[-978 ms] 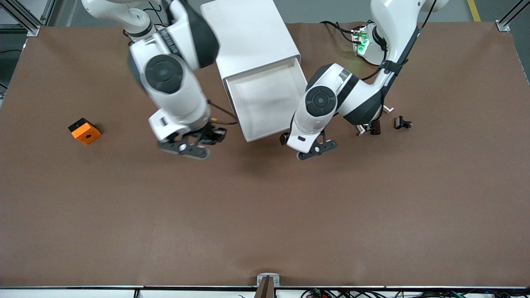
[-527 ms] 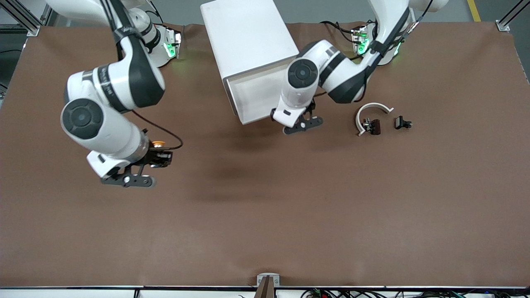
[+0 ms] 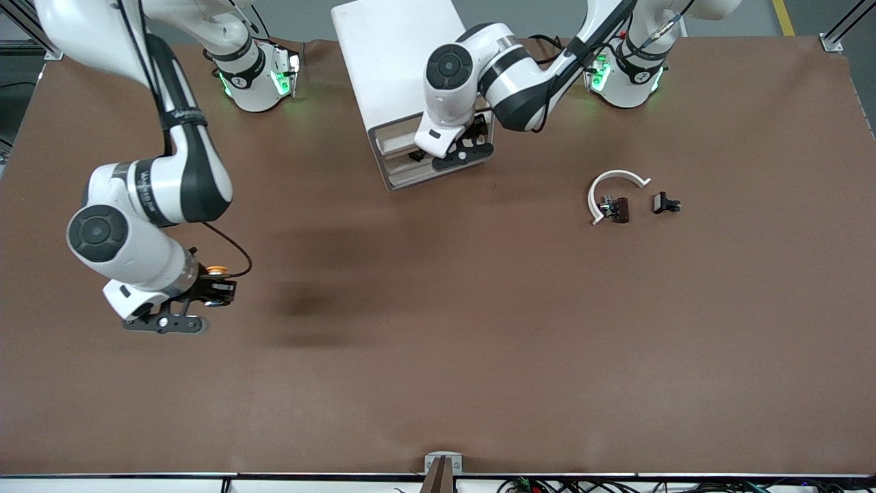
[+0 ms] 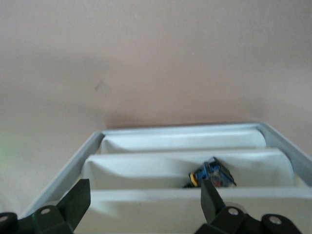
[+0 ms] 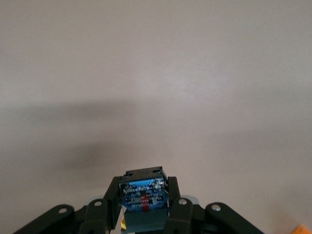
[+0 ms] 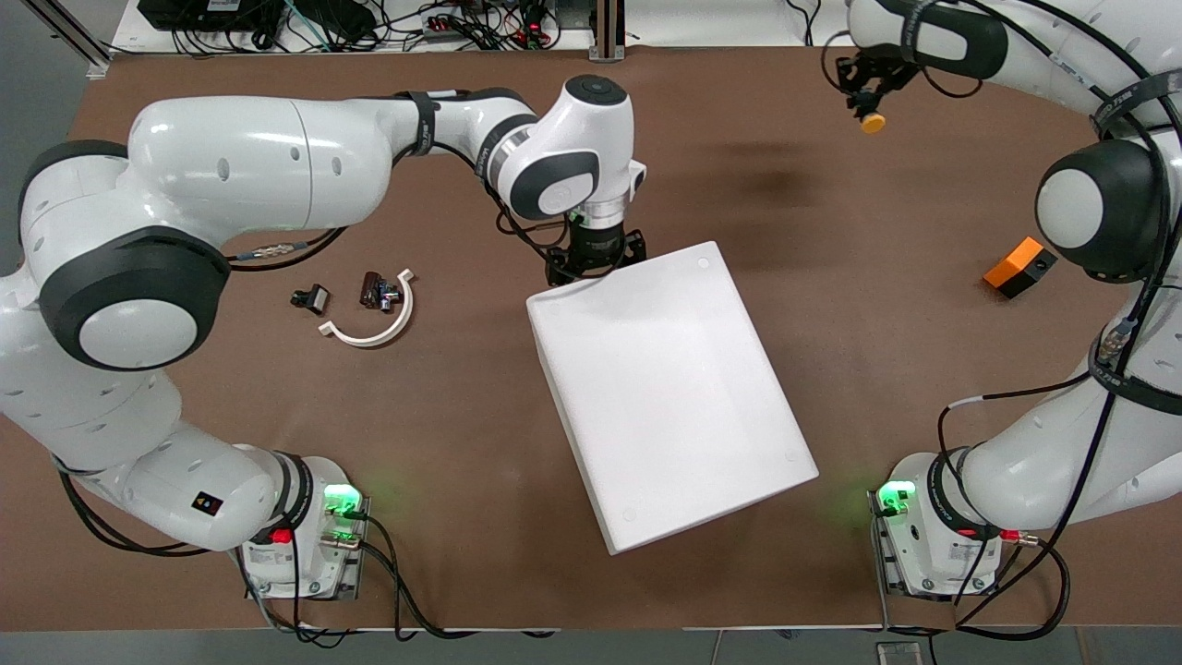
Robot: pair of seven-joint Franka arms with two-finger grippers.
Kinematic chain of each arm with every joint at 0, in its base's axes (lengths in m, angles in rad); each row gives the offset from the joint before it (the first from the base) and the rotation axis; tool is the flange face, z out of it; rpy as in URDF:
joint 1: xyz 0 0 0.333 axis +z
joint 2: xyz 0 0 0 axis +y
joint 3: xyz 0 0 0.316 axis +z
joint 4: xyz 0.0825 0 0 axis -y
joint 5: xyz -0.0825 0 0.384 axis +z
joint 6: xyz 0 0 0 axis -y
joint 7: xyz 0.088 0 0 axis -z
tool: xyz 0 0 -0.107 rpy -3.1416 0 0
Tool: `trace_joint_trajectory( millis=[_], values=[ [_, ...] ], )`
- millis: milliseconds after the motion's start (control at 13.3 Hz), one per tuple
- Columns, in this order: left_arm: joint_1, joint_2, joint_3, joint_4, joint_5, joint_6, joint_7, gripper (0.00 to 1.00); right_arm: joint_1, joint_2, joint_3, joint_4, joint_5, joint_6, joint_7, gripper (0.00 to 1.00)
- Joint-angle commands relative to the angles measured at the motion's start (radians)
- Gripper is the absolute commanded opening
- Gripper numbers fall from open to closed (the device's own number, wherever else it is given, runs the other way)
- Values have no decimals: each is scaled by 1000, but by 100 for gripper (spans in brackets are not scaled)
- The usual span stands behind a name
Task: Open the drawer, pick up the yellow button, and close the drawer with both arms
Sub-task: 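Push the drawer shut with the left gripper while the right gripper carries the button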
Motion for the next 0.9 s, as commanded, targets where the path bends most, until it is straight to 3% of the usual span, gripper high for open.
trace_joint_trajectory(
  millis=[0, 150, 376, 602, 827],
  values=[
    [6, -11, -47, -24, 6, 14, -33, 100, -133, -48, 24, -186, -12, 208, -128, 0],
    [6, -10, -49, -23, 6, 14, -37, 100, -206, -33, 26, -241, -5, 322, -215, 0],
    [26, -14, -37, -10, 18, 13, -49, 100, -264, 6, 30, -243, 78, 334, -329, 0],
    [131, -12, -15, 16, 32, 13, -46, 100, -289, 76, 27, -232, 256, 355, -491, 0],
    [269, -15, -15, 34, 35, 1, -49, 100, -290, 145, 26, -214, 279, 404, -504, 0]
  ],
)
